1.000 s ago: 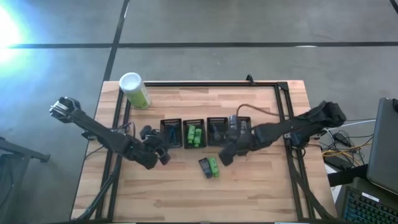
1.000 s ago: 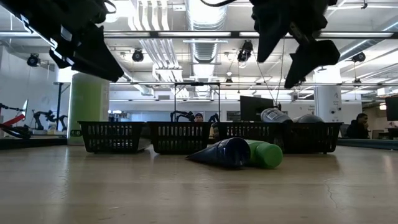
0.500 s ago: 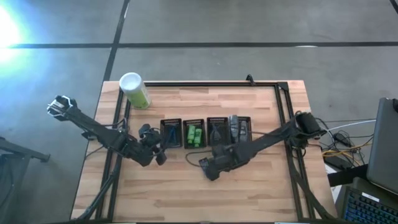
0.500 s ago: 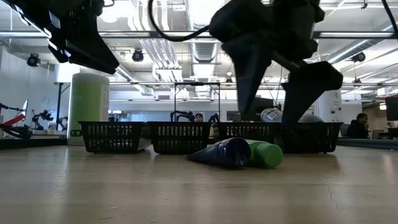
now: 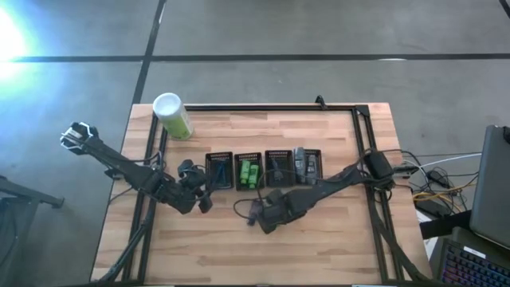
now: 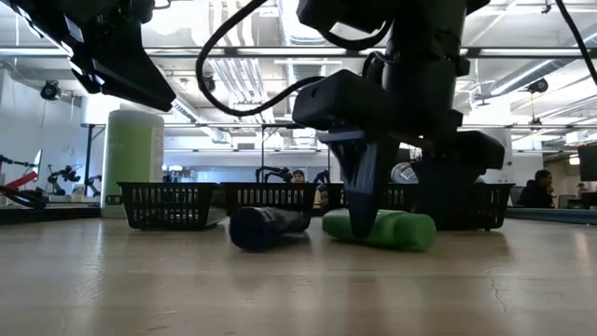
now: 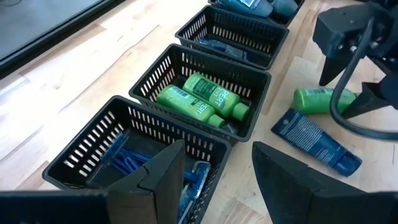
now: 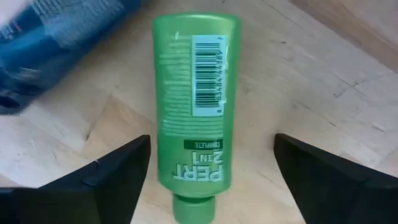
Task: Pick & Place Travel size toiletries
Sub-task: Put the green shampoo into the middle left black basket
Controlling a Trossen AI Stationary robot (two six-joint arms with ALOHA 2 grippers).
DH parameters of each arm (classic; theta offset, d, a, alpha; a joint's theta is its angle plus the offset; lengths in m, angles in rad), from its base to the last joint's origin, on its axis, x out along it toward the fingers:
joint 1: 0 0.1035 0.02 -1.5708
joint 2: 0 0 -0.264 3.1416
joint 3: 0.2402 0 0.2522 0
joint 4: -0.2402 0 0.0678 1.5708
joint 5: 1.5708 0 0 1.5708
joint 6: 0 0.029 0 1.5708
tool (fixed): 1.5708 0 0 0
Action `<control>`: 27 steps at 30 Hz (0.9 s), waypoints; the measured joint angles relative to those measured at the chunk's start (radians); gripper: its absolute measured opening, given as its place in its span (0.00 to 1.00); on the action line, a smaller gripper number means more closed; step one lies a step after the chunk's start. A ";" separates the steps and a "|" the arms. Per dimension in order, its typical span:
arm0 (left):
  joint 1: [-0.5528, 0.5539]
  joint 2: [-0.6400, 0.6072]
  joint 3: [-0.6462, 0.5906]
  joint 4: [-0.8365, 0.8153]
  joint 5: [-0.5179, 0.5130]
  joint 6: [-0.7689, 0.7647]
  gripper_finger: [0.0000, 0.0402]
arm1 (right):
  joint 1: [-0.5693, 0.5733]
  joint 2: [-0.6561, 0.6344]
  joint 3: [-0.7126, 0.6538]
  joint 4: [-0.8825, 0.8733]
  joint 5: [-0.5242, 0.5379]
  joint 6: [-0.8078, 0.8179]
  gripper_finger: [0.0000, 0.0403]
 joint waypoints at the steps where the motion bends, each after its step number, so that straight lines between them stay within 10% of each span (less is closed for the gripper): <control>1: 0.000 0.000 0.000 0.000 0.000 0.001 0.48 | 0.001 0.002 0.006 -0.004 0.000 -0.005 0.82; 9: 0.000 0.000 0.000 -0.009 0.001 0.015 0.48 | 0.008 0.007 0.024 0.002 0.001 -0.055 0.67; 17: 0.000 0.000 0.000 -0.009 0.001 0.026 0.48 | 0.006 -0.007 0.023 0.014 -0.055 -0.167 0.32; 27: -0.007 -0.045 0.000 -0.015 0.001 0.102 0.48 | -0.068 -0.185 0.022 0.057 0.064 -0.114 0.30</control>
